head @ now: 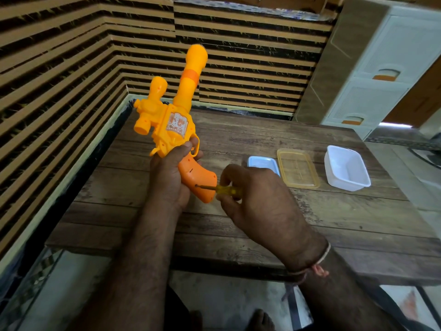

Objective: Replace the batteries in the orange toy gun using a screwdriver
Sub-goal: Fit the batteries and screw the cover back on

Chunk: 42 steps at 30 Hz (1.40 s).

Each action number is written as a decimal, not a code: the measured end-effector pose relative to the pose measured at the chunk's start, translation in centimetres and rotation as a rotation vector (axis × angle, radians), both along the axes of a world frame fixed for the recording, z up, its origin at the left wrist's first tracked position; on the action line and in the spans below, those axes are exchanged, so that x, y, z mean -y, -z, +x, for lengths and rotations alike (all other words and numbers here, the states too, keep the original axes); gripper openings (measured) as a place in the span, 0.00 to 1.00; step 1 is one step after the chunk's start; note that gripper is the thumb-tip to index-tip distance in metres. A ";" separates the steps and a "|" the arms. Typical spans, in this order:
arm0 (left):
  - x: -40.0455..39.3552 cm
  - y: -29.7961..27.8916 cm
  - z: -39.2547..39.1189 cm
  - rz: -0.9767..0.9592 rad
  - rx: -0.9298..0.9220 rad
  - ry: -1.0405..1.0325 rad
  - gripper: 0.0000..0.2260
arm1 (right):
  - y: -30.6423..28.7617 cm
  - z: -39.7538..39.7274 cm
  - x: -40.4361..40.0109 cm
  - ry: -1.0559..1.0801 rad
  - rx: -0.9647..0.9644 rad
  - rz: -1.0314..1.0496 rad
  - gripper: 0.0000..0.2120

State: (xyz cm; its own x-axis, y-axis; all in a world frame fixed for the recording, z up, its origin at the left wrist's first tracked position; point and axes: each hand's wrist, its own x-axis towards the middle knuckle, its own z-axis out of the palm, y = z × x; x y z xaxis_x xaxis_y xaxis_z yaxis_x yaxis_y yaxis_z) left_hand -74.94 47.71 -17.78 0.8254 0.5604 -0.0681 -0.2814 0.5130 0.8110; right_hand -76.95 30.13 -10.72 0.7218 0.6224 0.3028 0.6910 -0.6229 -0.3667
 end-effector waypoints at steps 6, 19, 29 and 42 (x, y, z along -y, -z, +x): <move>0.1 -0.2 -0.1 0.013 -0.007 0.007 0.24 | 0.2 0.1 -0.3 0.028 -0.001 0.034 0.11; 0.0 -0.1 -0.2 0.007 -0.028 0.012 0.19 | 0.2 0.2 -0.1 -0.001 -0.044 0.045 0.10; 0.0 -0.2 -0.1 -0.018 0.001 0.013 0.29 | 0.1 0.0 -0.2 -0.004 -0.020 -0.016 0.11; 0.0 -0.1 -0.1 -0.008 -0.016 -0.003 0.24 | 0.1 0.2 -0.1 0.028 0.006 -0.023 0.09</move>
State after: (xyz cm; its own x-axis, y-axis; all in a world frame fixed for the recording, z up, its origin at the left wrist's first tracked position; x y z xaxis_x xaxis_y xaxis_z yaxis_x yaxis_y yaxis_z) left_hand -75.04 47.72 -17.66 0.8223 0.5625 -0.0856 -0.2701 0.5183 0.8114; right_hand -76.72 30.21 -10.83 0.7369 0.6091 0.2931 0.6756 -0.6498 -0.3482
